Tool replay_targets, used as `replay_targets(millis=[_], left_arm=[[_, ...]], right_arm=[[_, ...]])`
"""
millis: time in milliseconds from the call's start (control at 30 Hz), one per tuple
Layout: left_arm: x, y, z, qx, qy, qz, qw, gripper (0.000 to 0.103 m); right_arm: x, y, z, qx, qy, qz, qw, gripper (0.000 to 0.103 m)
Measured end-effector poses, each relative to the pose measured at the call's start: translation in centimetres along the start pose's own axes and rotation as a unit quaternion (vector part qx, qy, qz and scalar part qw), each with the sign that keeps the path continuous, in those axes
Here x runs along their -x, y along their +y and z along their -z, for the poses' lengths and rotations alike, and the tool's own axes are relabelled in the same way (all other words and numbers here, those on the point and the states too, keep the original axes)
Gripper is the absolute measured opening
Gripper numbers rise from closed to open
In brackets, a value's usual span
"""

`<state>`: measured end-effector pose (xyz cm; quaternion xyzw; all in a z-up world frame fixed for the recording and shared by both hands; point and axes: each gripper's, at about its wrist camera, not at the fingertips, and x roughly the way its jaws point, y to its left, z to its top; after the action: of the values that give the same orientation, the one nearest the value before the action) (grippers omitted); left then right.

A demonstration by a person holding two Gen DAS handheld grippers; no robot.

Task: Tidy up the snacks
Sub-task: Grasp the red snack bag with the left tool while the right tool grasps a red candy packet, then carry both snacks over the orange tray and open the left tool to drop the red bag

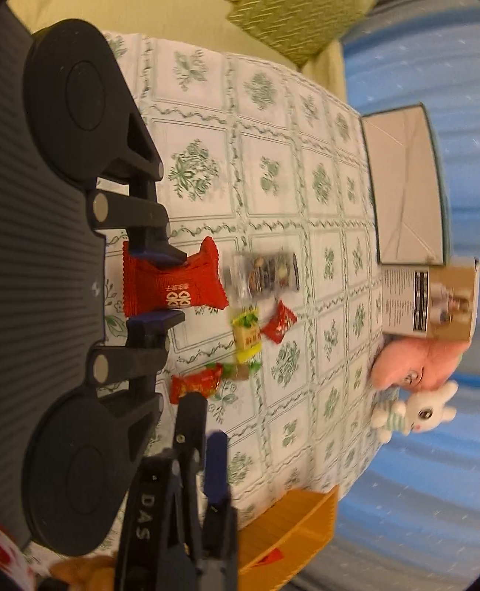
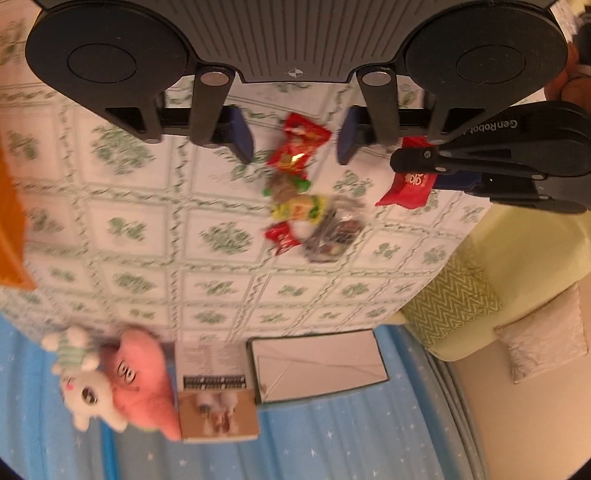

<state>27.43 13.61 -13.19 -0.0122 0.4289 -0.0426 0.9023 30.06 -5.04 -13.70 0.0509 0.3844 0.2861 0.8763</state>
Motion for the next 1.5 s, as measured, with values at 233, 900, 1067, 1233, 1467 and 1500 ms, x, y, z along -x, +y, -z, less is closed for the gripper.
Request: replay_targets(millis=[233, 900, 1067, 1233, 1467, 1500], left_arm=[[0.2, 0.3, -0.4, 0.005, -0.004, -0.005, 1.0, 0.024], [1.3, -3.0, -1.0, -0.007, -0.024, 0.026, 0.9993, 0.024], [2.6, -5.7, -1.3, -0.025, -0.041, 0.036, 0.9982, 0.024], [4.7, -8.8, -1.7, -0.032, -0.06, 0.052, 0.9964, 0.024], [8.0, -14.7, -1.5, -0.055, -0.079, 0.082, 0.992, 0.024], [8.4, -15.6, -1.3, -0.056, -0.079, 0.089, 0.9913, 0.024]], right_arm=[[-2.8, -0.2, 0.0, -0.016, 0.014, 0.01, 1.0, 0.042], [0.3, 0.0, 0.5, 0.039, -0.019, 0.069, 0.997, 0.021], [4.4, -1.8, 0.7, 0.007, -0.046, 0.085, 0.995, 0.021], [8.9, -3.6, 1.4, -0.017, -0.069, 0.107, 0.992, 0.021], [15.9, -6.4, 2.7, -0.057, -0.088, 0.141, 0.984, 0.021], [16.8, -6.9, 2.9, -0.065, -0.089, 0.146, 0.983, 0.021]])
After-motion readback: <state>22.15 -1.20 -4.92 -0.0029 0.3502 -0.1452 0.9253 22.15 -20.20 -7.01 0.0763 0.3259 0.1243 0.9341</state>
